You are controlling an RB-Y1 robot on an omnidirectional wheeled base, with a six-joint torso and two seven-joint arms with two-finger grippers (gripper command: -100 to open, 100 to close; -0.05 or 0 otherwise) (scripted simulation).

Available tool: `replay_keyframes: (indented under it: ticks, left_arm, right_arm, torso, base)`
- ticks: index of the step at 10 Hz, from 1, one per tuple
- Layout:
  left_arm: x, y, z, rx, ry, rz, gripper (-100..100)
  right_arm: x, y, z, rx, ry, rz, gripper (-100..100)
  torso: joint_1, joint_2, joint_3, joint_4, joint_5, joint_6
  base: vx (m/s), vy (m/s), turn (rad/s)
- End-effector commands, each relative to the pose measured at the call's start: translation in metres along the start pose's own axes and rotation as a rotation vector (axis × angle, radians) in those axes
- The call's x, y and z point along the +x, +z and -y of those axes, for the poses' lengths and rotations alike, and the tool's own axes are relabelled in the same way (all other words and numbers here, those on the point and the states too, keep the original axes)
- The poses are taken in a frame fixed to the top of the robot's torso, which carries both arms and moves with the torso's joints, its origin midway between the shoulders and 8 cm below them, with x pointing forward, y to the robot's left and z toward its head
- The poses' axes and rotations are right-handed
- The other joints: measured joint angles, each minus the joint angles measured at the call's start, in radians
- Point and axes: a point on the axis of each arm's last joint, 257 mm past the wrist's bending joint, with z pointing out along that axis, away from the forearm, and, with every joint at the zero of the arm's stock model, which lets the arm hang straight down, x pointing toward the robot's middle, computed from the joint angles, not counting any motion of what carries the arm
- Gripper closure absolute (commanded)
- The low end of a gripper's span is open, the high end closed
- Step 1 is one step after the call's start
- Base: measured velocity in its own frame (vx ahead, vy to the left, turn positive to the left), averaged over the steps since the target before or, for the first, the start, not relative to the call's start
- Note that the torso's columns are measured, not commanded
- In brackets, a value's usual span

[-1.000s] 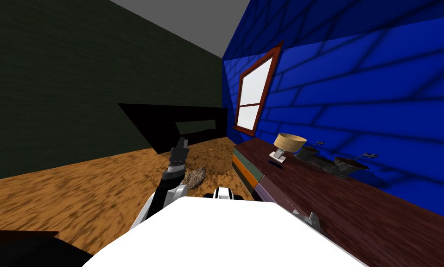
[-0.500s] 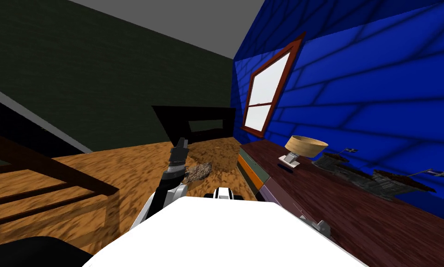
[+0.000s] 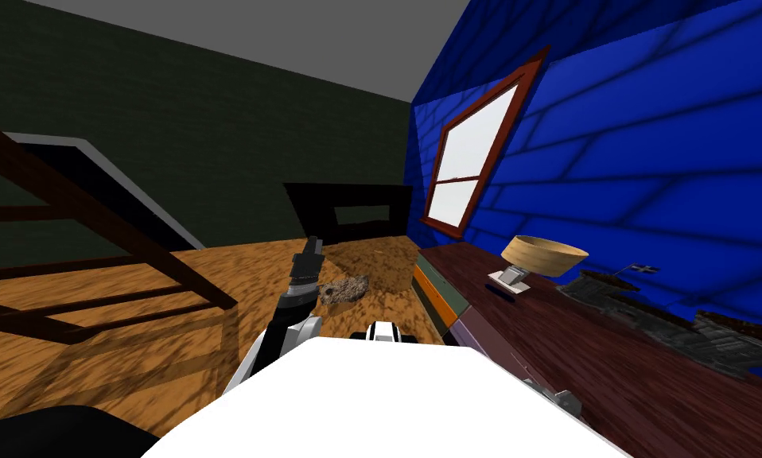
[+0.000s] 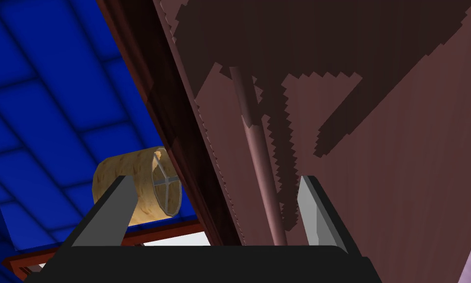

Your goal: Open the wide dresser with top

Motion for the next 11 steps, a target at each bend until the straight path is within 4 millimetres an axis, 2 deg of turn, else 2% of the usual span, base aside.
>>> replay_keyframes:
  ticks: [1,4,11]
  left_arm:
    - [0.000,0.000,0.000,0.000,0.000,0.000,0]
    - [0.000,0.000,0.000,0.000,0.000,0.000,0]
    - [0.000,0.000,0.000,0.000,0.000,0.000,0]
  right_arm:
    - [-0.009,-0.003,-0.002,-0.009,0.003,0.051,100]
    - [-0.024,-0.010,-0.007,-0.034,0.010,0.138,100]
    - [-0.063,-0.030,-0.015,-0.069,0.000,0.332,100]
  torso:
    - [0.001,-0.002,-0.002,0.000,0.002,0.002]
    - [0.011,0.010,0.001,0.004,0.016,0.004]
    - [0.010,0.010,0.002,0.003,0.014,0.008]
  base:
    - [0.111,0.006,-0.265]
    - [0.138,-0.005,-0.327]
    - [0.105,0.006,-0.281]
